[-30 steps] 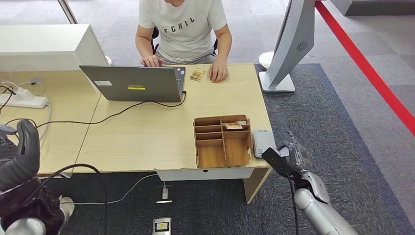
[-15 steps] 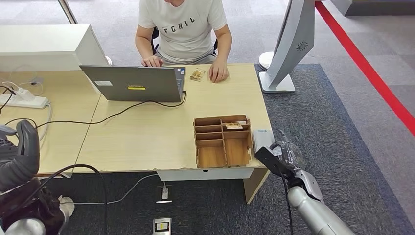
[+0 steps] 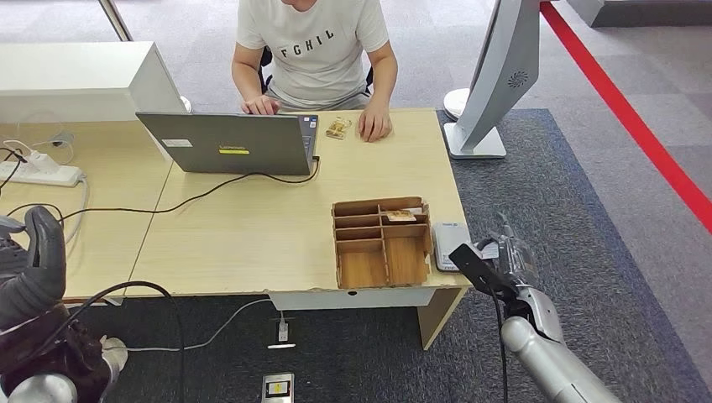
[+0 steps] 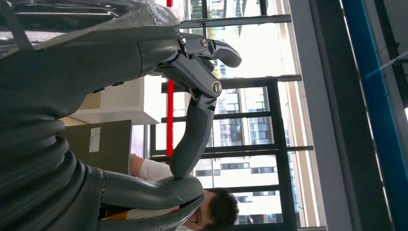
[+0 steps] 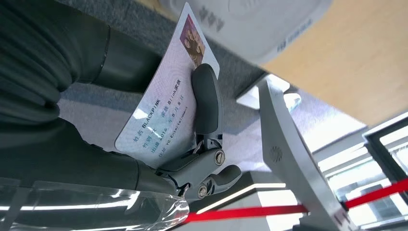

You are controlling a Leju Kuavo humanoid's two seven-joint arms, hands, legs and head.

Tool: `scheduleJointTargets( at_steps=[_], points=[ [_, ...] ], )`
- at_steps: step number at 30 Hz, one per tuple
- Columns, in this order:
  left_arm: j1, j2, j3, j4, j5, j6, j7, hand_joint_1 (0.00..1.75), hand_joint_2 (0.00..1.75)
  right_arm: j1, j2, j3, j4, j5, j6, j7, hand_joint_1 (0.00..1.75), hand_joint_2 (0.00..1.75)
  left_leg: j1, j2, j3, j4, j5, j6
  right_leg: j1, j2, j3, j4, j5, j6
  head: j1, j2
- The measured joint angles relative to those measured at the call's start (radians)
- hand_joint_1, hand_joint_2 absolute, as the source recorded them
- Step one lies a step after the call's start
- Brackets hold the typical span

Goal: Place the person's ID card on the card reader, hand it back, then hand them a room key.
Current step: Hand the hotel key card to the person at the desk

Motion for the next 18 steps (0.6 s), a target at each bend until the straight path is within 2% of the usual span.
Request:
scheduleJointTargets(
  at_steps=[6,10,18],
  points=[
    [0.001,0.000,0.000,0.000,-0.001,0.000,-0.001,0.00,1.75,0.000,-0.016,-0.011,-0.032,0.015,-0.019,0.014,1.75,1.75,0.000,0.000,0.000,0.000,0.000,0.000,0.000,0.000,0.000,0.000,0.000,0.000,0.000,0.000],
    [0.000,-0.002,0.000,0.001,0.008,0.000,-0.007,0.00,1.75,0.005,-0.061,-0.076,-0.199,0.073,-0.054,0.039,1.75,1.75,0.000,0.000,0.000,0.000,0.000,0.000,0.000,0.000,0.000,0.000,0.000,0.000,0.000,0.000],
    [-0.020,-0.010,-0.008,0.012,0.026,0.000,-0.036,0.00,1.75,-0.032,-0.056,-0.091,-0.262,0.138,0.006,0.025,1.75,1.75,0.000,0.000,0.000,0.000,0.000,0.000,0.000,0.000,0.000,0.000,0.000,0.000,0.000,0.000]
  ],
)
